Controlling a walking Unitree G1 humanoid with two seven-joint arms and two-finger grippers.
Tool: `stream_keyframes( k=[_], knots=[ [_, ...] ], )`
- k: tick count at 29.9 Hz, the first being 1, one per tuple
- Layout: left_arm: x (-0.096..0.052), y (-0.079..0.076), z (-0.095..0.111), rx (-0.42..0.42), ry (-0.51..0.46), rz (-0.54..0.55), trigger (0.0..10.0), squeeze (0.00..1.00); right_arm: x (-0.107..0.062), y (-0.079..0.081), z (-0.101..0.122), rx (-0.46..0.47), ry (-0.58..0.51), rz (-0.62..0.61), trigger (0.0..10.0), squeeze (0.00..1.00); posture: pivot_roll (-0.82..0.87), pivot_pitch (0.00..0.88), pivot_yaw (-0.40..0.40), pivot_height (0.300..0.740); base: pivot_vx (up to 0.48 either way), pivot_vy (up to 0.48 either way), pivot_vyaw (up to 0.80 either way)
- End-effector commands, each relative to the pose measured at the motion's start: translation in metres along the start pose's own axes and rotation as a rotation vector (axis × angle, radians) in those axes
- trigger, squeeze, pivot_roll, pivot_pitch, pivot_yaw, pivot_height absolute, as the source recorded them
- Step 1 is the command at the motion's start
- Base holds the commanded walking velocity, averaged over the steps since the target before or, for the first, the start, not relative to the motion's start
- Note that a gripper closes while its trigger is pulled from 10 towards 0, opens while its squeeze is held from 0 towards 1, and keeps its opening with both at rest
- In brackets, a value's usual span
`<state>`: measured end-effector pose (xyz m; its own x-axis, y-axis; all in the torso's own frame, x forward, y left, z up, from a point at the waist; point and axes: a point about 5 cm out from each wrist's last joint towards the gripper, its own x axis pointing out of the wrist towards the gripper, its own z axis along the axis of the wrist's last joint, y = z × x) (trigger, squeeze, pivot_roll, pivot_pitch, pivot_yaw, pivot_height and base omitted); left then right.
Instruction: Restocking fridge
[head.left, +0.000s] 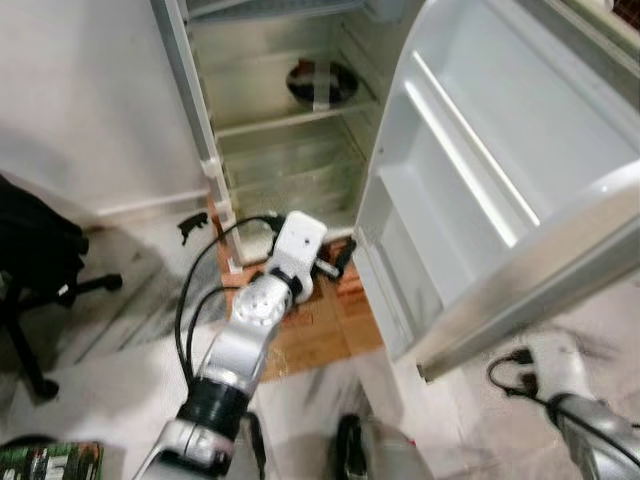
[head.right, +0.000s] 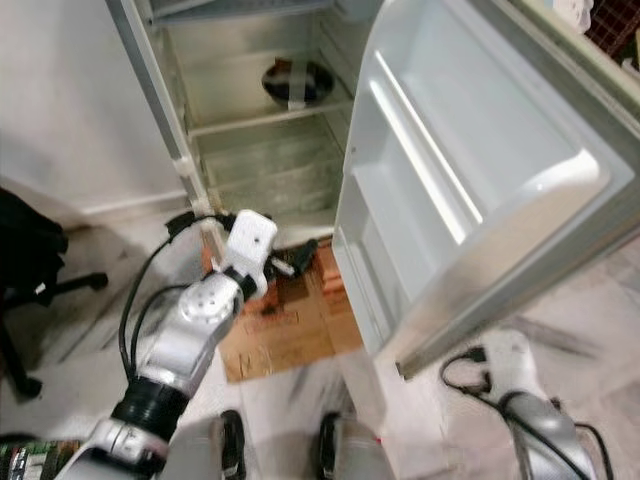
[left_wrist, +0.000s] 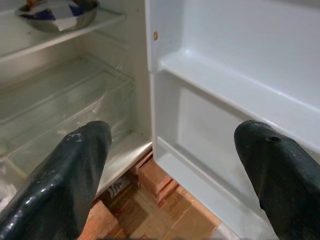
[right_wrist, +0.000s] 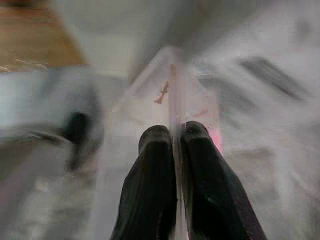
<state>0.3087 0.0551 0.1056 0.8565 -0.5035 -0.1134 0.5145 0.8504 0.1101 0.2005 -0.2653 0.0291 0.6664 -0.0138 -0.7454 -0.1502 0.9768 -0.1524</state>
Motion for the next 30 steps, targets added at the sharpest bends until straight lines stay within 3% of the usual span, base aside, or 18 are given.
stream_keyframes(
  k=[1, 7, 15, 19, 21, 25, 30],
  knots=[
    [-0.002, -0.002, -0.003, -0.01, 0.006, -0.002, 10.0, 0.0, 0.0, 0.006, 0.015, -0.029, -0.063, 0.078, 10.0, 0.0, -0.03, 0.16, -0.082, 0.74, 0.0, 0.0, 0.0],
    [-0.01, 0.0, -0.008, -0.019, 0.018, -0.008, 10.0, 0.0, -0.004, 0.029, 0.046, -0.108, -0.171, 0.3, 10.0, 0.0, -0.02, 0.157, -0.085, 0.74, 0.0, 0.0, 0.0],
    [-0.024, 0.006, -0.021, -0.019, 0.054, 0.021, 10.0, 0.0, -0.003, 0.032, 0.073, -0.11, -0.289, 0.312, 10.0, 0.0, -0.01, 0.156, -0.088, 0.74, 0.0, 0.0, 0.0],
    [-0.028, 0.011, -0.023, -0.02, 0.062, 0.054, 10.0, 0.0, -0.001, 0.027, 0.085, -0.108, -0.33, 0.229, 10.0, 0.0, 0.0, 0.154, -0.091, 0.74, 0.0, 0.0, 0.0],
    [-0.031, 0.014, -0.023, -0.024, 0.065, 0.071, 10.0, 0.0, 0.004, 0.013, 0.09, -0.08, -0.343, 0.1, 10.0, 0.0, 0.01, 0.152, -0.092, 0.74, 0.0, 0.0, 0.0],
    [-0.031, 0.015, -0.023, -0.024, 0.067, 0.073, 10.0, 0.0, 0.005, 0.003, 0.092, -0.052, -0.347, 0.04, 10.0, 0.0, 0.01, 0.151, -0.089, 0.74, 0.0, 0.0, 0.0],
    [-0.033, 0.015, -0.024, -0.021, 0.073, 0.073, 10.0, 0.0, 0.004, -0.026, 0.091, 0.019, -0.346, -0.119, 10.0, 0.0, 0.01, 0.149, -0.085, 0.74, 0.0, 0.0, 0.0]
  ],
)
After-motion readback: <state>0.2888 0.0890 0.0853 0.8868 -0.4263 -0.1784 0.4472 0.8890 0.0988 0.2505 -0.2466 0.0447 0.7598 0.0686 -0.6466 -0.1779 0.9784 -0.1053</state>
